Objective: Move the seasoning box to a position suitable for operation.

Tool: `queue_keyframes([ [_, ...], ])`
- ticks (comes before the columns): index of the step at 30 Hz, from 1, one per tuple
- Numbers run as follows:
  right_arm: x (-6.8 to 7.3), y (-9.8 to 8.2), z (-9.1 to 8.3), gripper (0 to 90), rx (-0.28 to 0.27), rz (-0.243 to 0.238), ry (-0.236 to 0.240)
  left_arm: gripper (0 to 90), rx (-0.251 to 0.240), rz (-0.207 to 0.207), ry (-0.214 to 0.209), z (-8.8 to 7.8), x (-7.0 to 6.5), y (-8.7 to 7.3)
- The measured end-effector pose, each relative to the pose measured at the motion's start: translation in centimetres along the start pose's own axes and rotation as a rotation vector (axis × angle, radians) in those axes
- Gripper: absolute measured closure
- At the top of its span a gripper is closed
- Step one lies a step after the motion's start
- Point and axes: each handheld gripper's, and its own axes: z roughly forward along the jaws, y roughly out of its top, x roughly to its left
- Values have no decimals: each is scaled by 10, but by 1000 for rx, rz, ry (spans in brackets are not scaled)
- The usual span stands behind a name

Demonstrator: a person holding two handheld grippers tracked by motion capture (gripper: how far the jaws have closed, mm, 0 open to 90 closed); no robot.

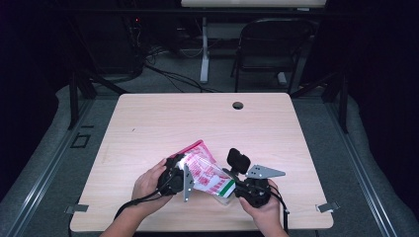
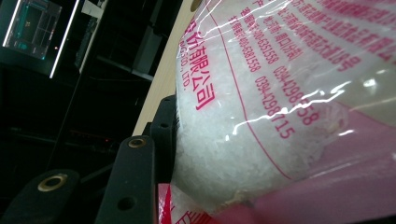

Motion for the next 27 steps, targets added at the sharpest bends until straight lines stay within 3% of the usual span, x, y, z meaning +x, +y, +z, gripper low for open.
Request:
queue_keyframes([
  [21, -3, -3, -3, 900, 7, -5, -10, 603, 29, 72, 15, -6, 1, 11],
  [27, -2, -4, -3, 900, 5, -2, -11, 605, 40, 83, 0, -6, 2, 12],
])
